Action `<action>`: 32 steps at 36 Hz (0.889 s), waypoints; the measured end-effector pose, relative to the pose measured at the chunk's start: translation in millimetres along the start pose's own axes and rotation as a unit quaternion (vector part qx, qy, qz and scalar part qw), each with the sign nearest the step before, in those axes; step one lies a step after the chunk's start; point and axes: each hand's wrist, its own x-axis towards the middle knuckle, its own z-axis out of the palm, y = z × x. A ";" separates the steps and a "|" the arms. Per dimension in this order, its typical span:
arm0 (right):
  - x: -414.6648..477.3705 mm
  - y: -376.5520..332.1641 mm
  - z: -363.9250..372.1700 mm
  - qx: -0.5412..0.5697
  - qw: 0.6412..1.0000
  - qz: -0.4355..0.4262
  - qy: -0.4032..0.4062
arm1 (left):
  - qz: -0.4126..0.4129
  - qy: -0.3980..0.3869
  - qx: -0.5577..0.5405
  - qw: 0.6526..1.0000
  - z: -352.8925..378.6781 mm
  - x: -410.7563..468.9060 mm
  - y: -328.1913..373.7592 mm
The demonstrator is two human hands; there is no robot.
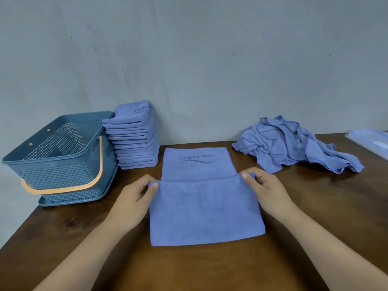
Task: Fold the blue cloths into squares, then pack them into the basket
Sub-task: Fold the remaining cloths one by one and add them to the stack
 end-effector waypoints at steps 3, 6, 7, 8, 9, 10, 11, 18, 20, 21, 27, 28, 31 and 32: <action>44.2 7.8 3.1 -0.028 1.000 -0.012 0.005 | -0.007 0.029 0.054 0.998 0.2 42.9 -11.6; 92.4 20.4 9.9 -0.064 0.998 -0.006 0.014 | -0.019 0.060 0.109 0.992 4.4 86.1 -22.7; 108.2 27.8 13.2 -0.074 0.997 -0.007 0.018 | -0.028 0.071 0.119 0.990 8.2 100.5 -25.8; 122.3 34.0 16.3 -0.084 0.996 -0.003 0.027 | -0.042 0.082 0.124 0.988 13.3 113.6 -27.9; 134.9 40.2 19.3 -0.095 0.995 0.006 0.034 | -0.060 0.089 0.134 0.985 19.7 124.9 -28.5; 145.2 43.7 22.4 -0.116 0.992 0.025 0.039 | -0.076 0.096 0.163 0.979 27.3 133.6 -28.3; 153.0 48.3 26.7 -0.148 0.987 0.043 0.044 | -0.084 0.100 0.214 0.968 36.8 139.7 -28.4; 133.5 40.2 77.1 -0.337 0.935 -0.088 -0.069 | 0.045 -0.045 0.330 0.942 98.3 118.1 -25.4; 122.8 41.9 87.1 -0.385 0.908 -0.088 -0.138 | 0.023 -0.118 0.324 0.938 105.1 115.4 -30.6; 117.5 44.1 90.5 -0.406 0.894 -0.074 -0.174 | 0.014 -0.148 0.323 0.935 106.5 112.9 -34.7; 83.4 53.6 93.8 -0.430 0.869 -0.029 -0.243 | -0.007 -0.197 0.322 0.926 105.0 78.6 -45.0; 75.9 51.1 92.8 -0.431 0.869 -0.033 -0.241 | -0.004 -0.196 0.323 0.926 104.3 71.7 -43.2; 49.0 45.0 90.2 -0.436 0.867 -0.037 -0.238 | 0.008 -0.196 0.327 0.924 101.5 45.6 -37.0; 39.2 42.9 90.1 -0.438 0.866 -0.040 -0.237 | 0.011 -0.196 0.327 0.924 100.4 35.5 -35.0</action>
